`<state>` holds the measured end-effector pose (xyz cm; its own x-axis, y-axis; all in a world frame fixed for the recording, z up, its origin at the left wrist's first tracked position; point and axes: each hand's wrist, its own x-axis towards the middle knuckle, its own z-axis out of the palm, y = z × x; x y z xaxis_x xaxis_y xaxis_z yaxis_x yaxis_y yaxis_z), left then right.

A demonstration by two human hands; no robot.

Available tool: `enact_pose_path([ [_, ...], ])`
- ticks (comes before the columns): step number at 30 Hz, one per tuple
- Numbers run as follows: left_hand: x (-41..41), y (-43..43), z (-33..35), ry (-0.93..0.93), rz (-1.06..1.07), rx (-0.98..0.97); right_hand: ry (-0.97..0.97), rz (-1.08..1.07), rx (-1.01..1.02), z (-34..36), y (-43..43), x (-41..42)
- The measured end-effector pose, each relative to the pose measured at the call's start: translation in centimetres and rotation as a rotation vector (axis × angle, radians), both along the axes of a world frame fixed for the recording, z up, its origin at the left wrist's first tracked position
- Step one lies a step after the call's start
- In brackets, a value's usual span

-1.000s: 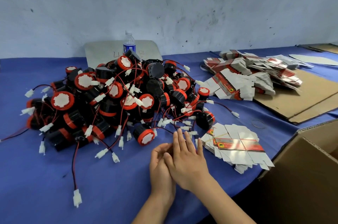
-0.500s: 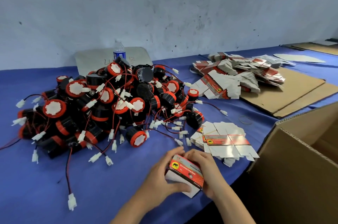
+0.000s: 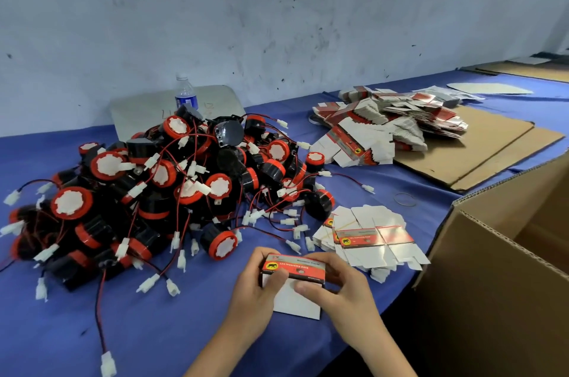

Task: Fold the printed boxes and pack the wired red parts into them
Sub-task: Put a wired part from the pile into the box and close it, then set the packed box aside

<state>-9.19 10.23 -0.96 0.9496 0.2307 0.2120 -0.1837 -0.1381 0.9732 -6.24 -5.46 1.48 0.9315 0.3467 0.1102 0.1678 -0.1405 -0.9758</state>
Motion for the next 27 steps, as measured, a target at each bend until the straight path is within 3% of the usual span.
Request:
enact_pose_path([
  [2, 1.0, -0.5, 1.0, 0.0, -0.052, -0.087, 0.03, -0.089, 0.137, 1.2, -0.7, 0.3],
  [5, 3.1, -1.0, 2.8, 0.009, -0.065, -0.188, 0.338, -0.241, 0.75, 4.0, -3.3, 1.5],
  [7, 4.5, -1.5, 3.1, 0.0, -0.05, 0.055, 0.442, -0.29, 1.223, 6.3, -5.9, 2.4],
  [9, 5.6, -2.7, 2.7, -0.053, -0.092, 0.408, 0.366, -0.182, 1.695, 8.2, -8.3, 3.0],
  [11, 6.8, -4.9, 2.3, -0.129, -0.215, 0.696, 0.283, -0.039, 1.944, 9.1, -9.4, 3.4],
  [15, 9.5, -8.5, 1.9, -0.08, -0.378, 1.147, 0.315, -0.02, 1.703, 8.1, -8.4, 3.5],
  [17, 10.7, -9.2, 2.4, -0.007, -0.415, 1.227, 0.388, -0.088, 1.575, 6.5, -8.1, 3.5],
  [21, 11.5, -8.3, 3.9, 0.096, -0.45, 1.131, 0.459, -0.208, 1.483, 3.1, -8.8, 3.6],
  [27, 11.6, -6.2, 4.8, 0.152, -0.464, 0.949, 0.595, -0.363, 1.519, -0.2, -8.5, 3.3],
])
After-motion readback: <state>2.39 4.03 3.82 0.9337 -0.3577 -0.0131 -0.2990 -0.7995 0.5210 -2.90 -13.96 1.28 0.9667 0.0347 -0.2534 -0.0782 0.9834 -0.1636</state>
